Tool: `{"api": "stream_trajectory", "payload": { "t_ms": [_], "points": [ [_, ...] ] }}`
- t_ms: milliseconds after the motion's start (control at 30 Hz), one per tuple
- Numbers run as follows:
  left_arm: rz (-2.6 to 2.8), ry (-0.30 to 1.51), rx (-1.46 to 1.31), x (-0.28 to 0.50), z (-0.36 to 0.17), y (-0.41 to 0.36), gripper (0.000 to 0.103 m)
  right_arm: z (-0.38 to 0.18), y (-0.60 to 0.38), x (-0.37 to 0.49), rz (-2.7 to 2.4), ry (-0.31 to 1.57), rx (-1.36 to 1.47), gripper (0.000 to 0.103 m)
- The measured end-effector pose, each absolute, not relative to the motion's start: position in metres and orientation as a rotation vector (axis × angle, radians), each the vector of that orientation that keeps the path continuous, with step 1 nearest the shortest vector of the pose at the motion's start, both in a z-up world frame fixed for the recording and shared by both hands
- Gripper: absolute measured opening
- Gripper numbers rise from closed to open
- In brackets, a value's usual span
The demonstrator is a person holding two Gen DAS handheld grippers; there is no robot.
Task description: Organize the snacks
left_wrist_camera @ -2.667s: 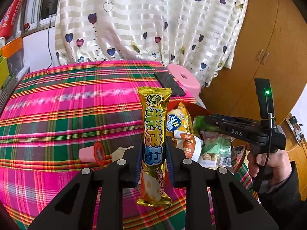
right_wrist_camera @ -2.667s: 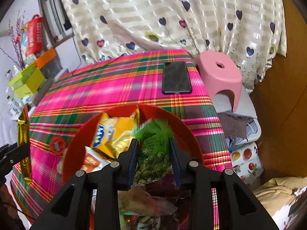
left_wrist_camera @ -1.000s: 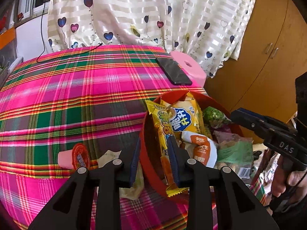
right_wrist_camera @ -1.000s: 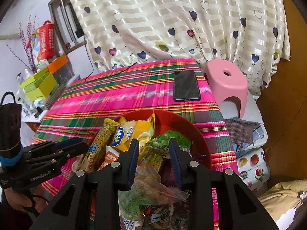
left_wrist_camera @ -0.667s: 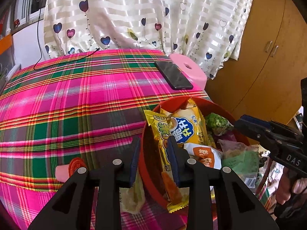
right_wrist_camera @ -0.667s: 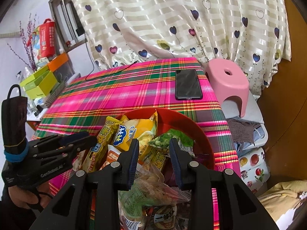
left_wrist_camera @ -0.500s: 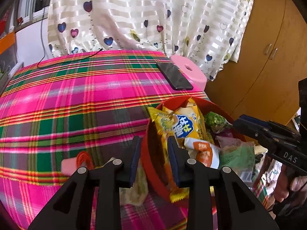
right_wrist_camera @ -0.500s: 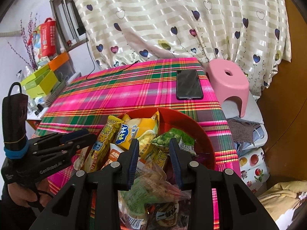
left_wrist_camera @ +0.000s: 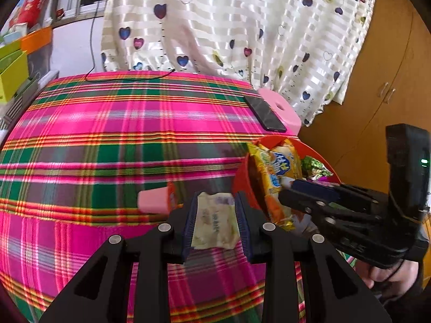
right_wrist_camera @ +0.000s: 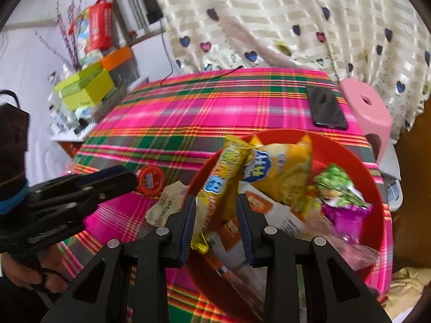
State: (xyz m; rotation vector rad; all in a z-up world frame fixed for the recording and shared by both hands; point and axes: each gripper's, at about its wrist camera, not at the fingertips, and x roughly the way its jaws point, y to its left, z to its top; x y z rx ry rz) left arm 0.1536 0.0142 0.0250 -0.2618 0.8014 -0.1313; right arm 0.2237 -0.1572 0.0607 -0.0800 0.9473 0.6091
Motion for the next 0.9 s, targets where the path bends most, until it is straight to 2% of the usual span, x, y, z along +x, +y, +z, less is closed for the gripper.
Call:
{"api": "stream_trajectory", "payload": {
  "t_ms": [200,567,900],
  "points": [
    [-0.124,0.801,-0.290,0.149,0.021,0.029,0.030,0.054,-0.138,0.228,0.579,0.956,-0.201,0.025],
    [-0.123,0.799,-0.315,0.141,0.018,0.039,0.030,0.042,-0.125,0.240,0.529,0.986,-0.250,0.025],
    [-0.070,0.804,-0.319,0.124,0.018,0.053,0.030,0.070,-0.134,0.213,0.581,0.933,-0.175,0.025]
  ]
}}
